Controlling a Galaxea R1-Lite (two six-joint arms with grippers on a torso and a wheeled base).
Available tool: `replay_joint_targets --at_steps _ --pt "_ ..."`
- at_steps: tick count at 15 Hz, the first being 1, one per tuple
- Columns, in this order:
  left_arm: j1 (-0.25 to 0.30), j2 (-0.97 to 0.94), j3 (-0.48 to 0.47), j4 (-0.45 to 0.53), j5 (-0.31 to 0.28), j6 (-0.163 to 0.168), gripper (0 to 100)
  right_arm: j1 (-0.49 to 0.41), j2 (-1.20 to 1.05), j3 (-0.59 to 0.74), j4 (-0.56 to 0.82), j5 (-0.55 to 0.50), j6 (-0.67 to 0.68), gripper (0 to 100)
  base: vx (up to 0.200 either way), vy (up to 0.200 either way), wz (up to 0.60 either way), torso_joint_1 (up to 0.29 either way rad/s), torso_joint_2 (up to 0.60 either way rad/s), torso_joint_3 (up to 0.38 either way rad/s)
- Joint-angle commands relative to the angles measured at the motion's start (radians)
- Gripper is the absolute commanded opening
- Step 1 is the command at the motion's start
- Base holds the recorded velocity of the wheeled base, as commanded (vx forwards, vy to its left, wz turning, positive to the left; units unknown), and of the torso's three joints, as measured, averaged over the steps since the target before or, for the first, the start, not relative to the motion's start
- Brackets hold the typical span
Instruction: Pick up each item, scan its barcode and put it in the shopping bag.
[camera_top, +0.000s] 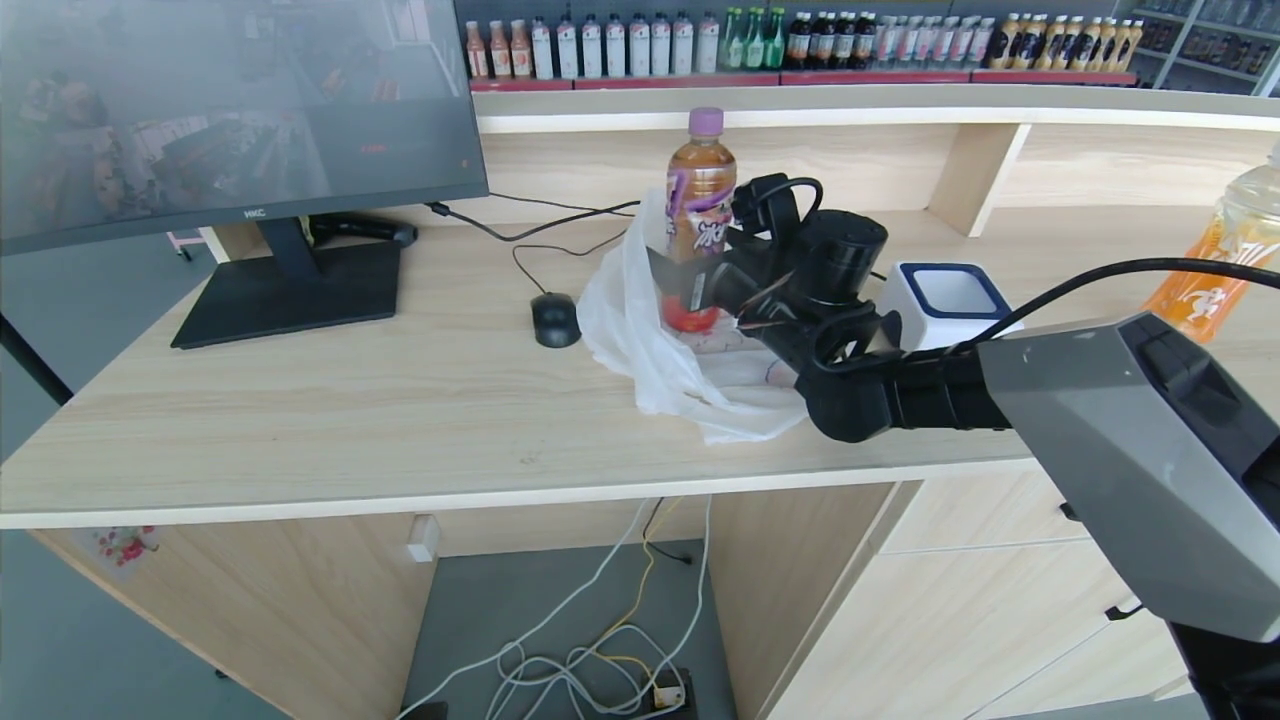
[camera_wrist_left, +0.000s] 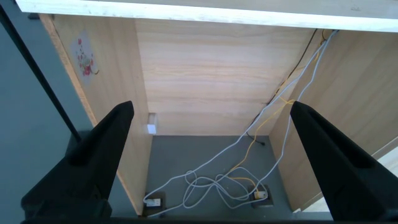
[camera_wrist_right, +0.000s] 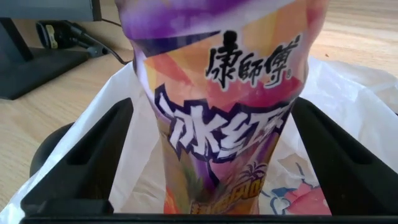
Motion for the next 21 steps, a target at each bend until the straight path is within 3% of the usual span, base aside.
replay_joint_targets --at_steps 1,12,21 --pt "0.0 0.0 0.0 0.0 0.0 0.0 100 0.001 -0.011 -0.001 0.0 -0.001 -0.002 100 0.0 0.0 0.0 0.0 0.0 0.0" --pt "0.0 0.001 0.0 0.0 0.0 0.0 100 -0.005 -0.101 0.018 -0.02 -0.037 -0.013 100 0.0 0.0 0.0 0.0 0.0 0.0" --pt "0.0 0.0 0.0 0.0 0.0 0.0 100 0.032 -0.431 0.607 -0.327 -0.037 -0.031 100 0.0 0.0 0.0 0.0 0.0 0.0"
